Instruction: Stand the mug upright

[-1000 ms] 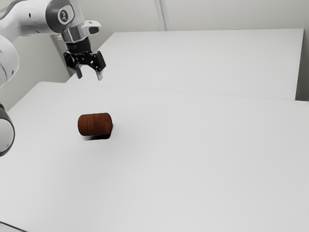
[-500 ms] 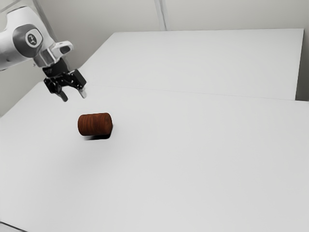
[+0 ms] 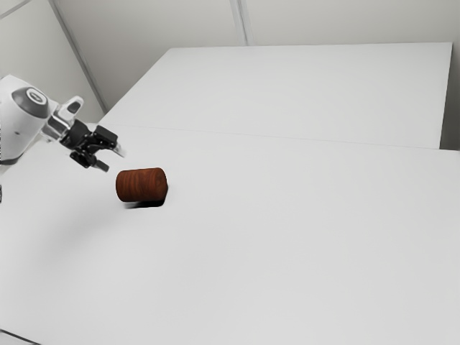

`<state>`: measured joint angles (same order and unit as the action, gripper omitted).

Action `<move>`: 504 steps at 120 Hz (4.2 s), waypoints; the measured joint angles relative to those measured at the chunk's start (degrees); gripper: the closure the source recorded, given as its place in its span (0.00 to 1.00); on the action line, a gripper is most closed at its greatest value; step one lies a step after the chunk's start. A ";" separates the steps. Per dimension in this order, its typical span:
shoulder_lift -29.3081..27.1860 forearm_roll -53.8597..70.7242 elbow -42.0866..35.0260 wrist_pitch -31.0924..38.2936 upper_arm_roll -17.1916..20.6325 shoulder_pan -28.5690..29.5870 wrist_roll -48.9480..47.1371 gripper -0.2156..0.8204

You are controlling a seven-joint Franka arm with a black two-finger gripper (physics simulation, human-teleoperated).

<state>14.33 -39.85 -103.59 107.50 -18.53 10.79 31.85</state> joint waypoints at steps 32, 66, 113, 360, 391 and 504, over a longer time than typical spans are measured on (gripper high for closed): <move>3.07 -7.44 0.09 -1.07 -0.01 3.54 10.50 0.21; 6.32 -10.71 0.45 -4.17 0.00 7.55 18.97 0.21; 11.11 -14.42 3.11 -6.86 0.07 10.04 27.64 0.21; -3.46 -13.53 -3.70 -8.55 6.83 1.25 37.43 0.96; -10.98 16.02 -9.72 5.45 14.08 -7.94 27.24 0.97; -8.65 37.18 -16.48 24.62 14.31 -17.14 0.68 0.65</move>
<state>5.67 -2.67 -120.07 132.12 -4.22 -6.35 32.53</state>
